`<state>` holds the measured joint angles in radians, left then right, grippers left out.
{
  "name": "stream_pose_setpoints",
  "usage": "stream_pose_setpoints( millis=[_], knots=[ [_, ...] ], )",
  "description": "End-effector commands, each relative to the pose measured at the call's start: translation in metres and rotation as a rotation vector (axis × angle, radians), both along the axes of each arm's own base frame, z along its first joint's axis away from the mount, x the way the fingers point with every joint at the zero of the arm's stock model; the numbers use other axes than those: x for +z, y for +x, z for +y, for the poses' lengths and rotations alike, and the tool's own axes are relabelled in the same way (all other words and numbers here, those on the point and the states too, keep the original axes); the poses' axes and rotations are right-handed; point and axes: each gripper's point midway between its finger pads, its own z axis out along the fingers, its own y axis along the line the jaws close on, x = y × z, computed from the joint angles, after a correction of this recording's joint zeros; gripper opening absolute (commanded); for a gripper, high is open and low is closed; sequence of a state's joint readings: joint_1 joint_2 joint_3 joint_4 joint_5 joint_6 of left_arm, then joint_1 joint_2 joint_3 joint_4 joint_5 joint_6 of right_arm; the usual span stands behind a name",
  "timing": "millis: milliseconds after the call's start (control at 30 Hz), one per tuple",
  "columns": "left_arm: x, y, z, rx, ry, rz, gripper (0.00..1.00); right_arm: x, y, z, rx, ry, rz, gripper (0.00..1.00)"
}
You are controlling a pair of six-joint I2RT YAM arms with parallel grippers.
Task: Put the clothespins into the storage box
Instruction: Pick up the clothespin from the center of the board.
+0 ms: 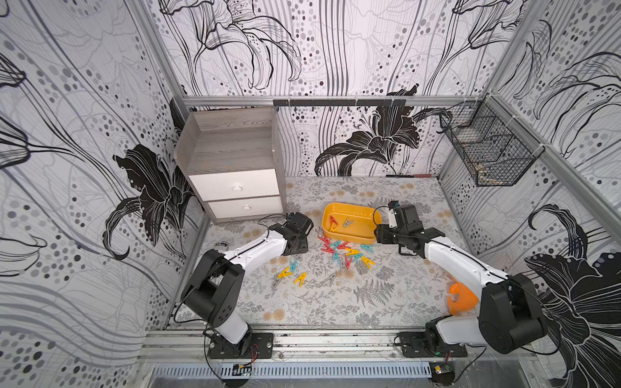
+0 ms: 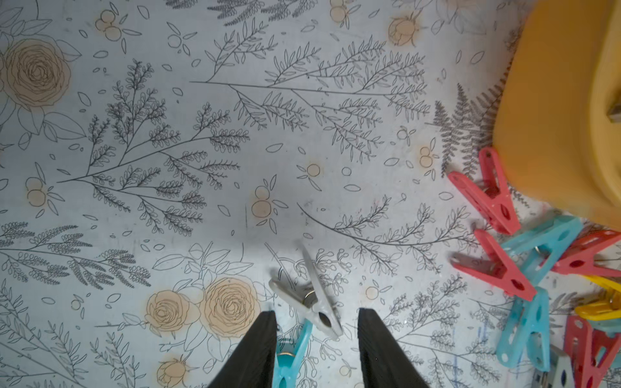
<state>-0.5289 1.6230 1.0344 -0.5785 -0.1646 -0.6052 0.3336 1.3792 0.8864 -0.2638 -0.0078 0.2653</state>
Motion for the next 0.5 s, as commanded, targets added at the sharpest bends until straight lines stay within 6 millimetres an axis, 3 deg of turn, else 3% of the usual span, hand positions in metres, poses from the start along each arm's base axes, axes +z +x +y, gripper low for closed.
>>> stream_pose_setpoints(
  millis=[0, 467],
  knots=[
    [-0.006, 0.017, -0.003, 0.027, -0.014, -0.04, 0.44, 0.003, -0.004, 0.003, 0.015, 0.01, -0.014, 0.65],
    [-0.047, 0.021, 0.0, 0.044, -0.001, 0.003, 0.35, 0.002, -0.006, 0.002, 0.011, 0.013, -0.009, 0.65]
  ],
)
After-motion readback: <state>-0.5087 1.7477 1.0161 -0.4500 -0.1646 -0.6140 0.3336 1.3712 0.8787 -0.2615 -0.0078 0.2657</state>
